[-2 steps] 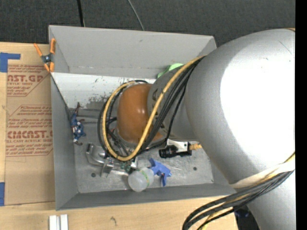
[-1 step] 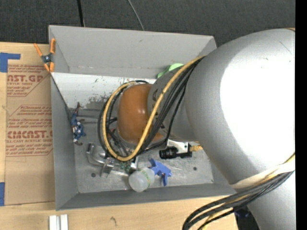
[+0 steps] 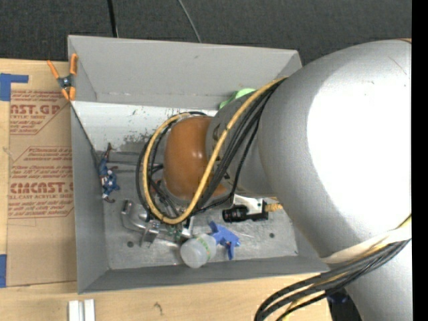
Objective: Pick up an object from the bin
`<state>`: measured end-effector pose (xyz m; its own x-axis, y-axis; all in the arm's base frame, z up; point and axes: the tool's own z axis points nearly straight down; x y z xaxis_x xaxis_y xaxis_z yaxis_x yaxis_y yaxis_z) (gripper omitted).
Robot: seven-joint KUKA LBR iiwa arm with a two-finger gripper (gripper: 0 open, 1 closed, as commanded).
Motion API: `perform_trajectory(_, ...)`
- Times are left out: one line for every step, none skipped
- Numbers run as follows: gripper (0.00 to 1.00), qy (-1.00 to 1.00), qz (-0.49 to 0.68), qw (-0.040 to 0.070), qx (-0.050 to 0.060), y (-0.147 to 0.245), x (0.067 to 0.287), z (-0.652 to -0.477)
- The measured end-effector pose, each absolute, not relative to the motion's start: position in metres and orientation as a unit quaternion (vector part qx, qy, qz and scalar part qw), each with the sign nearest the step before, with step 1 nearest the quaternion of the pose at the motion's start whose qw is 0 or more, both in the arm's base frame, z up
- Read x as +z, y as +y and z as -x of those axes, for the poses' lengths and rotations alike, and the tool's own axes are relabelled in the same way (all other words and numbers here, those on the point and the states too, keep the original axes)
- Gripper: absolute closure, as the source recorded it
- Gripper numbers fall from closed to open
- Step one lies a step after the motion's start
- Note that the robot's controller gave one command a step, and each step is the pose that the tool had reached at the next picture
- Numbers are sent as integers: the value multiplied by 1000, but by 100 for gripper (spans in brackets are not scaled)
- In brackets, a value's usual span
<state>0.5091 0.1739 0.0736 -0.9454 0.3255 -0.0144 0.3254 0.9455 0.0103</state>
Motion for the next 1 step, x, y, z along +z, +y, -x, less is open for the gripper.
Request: perform_trajectory(100,987,-159,5,2,174,75,-509)
